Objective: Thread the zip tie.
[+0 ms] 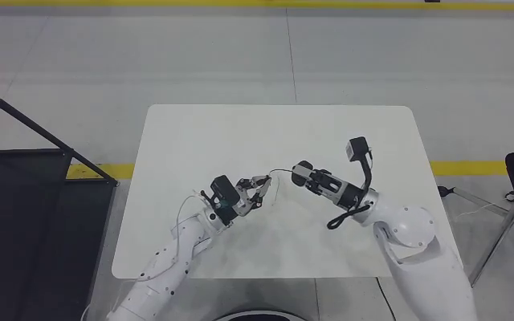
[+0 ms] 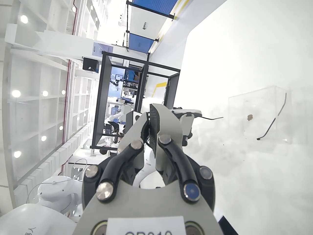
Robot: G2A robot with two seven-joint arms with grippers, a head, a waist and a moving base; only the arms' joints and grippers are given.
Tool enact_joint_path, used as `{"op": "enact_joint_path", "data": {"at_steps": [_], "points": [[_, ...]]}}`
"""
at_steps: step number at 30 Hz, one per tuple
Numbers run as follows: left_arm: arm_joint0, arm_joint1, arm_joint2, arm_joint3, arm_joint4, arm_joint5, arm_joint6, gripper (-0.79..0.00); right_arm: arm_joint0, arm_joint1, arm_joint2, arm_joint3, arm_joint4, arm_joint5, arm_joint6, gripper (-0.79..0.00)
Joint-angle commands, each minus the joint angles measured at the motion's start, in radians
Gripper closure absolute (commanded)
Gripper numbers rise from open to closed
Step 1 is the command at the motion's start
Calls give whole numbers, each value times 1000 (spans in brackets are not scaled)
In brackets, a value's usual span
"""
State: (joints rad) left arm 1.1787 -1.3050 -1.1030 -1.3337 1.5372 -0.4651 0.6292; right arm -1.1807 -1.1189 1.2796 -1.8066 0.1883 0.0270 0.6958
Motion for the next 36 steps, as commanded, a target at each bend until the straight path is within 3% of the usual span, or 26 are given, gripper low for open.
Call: {"op": "enact_joint_path", "data": {"at_steps": [1,36], "points": [[2,1,-3,-1,-14,-14,9,0,5,0,-5,-1,-10,11,-2,0],[11,5,-18,-3,-106,-1,46,0,51,-2,-113,-23,-283,134,-13,0]]}}
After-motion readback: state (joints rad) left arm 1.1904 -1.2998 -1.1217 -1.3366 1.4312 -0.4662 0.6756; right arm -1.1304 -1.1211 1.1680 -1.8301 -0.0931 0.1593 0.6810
